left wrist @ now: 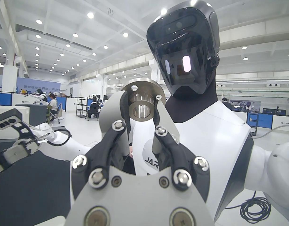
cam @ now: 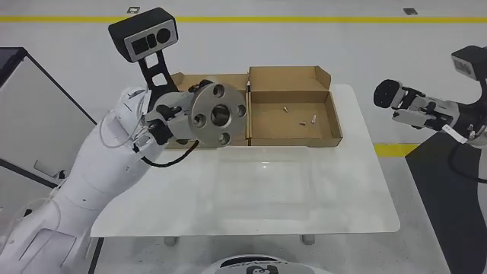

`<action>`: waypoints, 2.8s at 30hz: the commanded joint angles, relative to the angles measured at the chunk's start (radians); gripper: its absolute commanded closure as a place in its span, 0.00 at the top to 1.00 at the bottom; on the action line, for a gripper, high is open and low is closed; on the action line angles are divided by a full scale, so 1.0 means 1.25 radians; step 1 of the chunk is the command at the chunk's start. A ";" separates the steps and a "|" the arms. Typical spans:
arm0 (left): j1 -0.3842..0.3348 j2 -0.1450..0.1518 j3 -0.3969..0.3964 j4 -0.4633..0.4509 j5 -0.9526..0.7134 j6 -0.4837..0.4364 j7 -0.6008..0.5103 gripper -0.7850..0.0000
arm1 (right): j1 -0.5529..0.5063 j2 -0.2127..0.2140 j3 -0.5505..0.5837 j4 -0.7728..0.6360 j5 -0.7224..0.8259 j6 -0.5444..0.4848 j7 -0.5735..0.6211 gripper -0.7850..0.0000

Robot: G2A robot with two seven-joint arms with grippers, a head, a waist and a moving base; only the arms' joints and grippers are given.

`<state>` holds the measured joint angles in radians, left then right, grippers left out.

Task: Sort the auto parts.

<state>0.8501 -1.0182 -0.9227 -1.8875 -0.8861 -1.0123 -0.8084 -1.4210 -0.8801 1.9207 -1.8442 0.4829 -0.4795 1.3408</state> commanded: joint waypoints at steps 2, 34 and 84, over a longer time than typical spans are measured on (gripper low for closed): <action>0.000 0.000 0.000 0.000 -0.001 0.000 0.000 0.00 | 0.000 0.000 0.000 0.000 0.000 0.000 0.000 1.00; 0.102 -0.089 -0.074 -0.028 -0.224 0.080 -0.079 0.00 | 0.000 0.000 0.000 0.000 0.000 0.000 0.000 1.00; 0.162 -0.174 -0.162 -0.028 -0.209 0.166 -0.165 0.00 | 0.000 0.000 0.000 0.000 0.000 0.000 0.000 1.00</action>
<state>1.0518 -1.2342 -1.1234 -1.9205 -1.1339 -0.8060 -1.0150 -1.4210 -0.8801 1.9207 -1.8442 0.4829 -0.4795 1.3408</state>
